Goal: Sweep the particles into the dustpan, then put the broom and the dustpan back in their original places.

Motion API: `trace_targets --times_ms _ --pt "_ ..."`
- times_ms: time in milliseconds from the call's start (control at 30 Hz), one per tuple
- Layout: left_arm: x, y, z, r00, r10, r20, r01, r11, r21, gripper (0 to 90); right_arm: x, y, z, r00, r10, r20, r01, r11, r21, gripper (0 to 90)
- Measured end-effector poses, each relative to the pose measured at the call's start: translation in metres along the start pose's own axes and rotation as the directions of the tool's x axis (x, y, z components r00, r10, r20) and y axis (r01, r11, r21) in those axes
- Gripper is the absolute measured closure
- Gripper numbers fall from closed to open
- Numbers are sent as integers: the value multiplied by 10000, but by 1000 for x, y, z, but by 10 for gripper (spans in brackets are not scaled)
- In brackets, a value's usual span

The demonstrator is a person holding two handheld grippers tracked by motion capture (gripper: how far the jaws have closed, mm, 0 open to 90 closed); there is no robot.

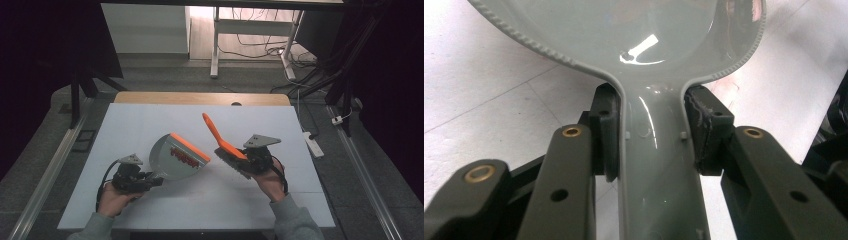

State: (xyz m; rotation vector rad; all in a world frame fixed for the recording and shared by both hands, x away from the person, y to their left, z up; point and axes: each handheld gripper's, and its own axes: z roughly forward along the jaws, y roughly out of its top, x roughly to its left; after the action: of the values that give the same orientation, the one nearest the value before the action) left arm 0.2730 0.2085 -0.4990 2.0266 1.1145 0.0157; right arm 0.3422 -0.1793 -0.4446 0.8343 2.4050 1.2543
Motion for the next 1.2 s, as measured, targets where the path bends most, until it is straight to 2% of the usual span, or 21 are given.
trace_targets --times_ms 267,400,633,767,967,1200 --pt "-1 -3 -6 9995 -270 -192 263 9991 -338 612 -6 -5 -7 10000 37 59 -38 10000 45 708" --pt "1 -7 -9 9979 -611 -195 599 9965 -577 611 -10 -9 -11 10000 85 35 -85 9999 82 708" --pt "3 -13 -13 9891 -1340 -605 1280 9874 -933 612 -15 -13 -19 9999 159 -37 -158 9998 94 708" --pt "4 -17 -16 9845 -1590 -743 1502 9824 -1112 612 -18 -16 -24 9999 138 -65 -138 9999 74 708" --pt "6 -22 -21 9784 -1751 -1100 1603 9783 -1315 612 -21 -23 -28 9997 247 -41 -246 9995 174 707" --pt "9 -26 -26 9730 -1936 -1255 1739 9729 -1526 612 -24 -27 -33 9995 303 -81 -301 9994 190 708"
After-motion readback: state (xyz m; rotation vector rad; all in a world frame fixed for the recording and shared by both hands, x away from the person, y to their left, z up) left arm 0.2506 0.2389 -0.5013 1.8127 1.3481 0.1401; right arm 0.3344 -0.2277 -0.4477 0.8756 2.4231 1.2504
